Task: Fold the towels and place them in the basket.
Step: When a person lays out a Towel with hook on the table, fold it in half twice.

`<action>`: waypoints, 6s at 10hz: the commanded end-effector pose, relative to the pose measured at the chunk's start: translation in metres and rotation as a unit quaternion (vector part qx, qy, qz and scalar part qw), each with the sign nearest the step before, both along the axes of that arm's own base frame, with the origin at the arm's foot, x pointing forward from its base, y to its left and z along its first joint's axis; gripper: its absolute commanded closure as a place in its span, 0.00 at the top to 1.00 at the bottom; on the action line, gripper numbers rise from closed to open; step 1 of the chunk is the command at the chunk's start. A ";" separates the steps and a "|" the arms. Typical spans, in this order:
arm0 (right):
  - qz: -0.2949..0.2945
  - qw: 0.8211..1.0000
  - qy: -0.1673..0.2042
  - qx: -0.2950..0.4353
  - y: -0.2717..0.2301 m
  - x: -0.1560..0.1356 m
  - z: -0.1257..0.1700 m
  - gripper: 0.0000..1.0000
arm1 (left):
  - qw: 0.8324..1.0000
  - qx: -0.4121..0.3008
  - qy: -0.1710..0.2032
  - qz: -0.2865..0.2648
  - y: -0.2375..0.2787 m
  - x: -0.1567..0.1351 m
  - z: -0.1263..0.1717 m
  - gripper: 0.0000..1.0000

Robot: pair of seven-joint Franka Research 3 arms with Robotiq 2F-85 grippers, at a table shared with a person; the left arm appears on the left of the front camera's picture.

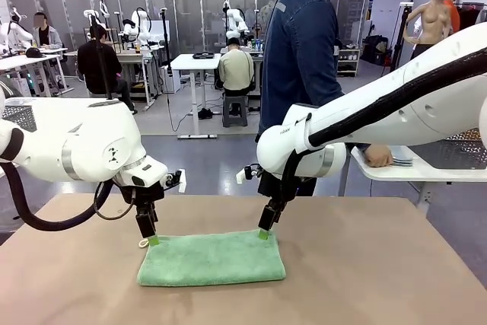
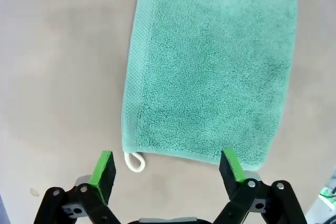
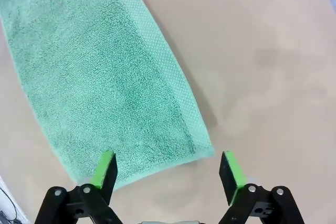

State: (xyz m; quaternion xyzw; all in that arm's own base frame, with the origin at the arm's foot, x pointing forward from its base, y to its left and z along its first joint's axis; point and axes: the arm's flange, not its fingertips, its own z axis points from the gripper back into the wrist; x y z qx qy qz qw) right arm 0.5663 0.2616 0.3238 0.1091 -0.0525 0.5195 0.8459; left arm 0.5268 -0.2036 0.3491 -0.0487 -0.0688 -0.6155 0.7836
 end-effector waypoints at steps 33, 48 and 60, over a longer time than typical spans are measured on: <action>-0.442 0.890 0.081 -0.081 0.017 -0.058 -0.040 0.00 | 0.941 -0.157 -0.143 0.263 0.170 -0.268 0.381 1.00; -0.292 0.955 0.022 -0.054 0.062 -0.094 0.082 0.00 | 0.941 -0.157 -0.143 0.263 0.170 -0.268 0.381 1.00; -0.279 0.954 0.092 -0.055 0.182 -0.066 0.028 0.64 | 0.941 -0.157 -0.143 0.263 0.170 -0.268 0.381 1.00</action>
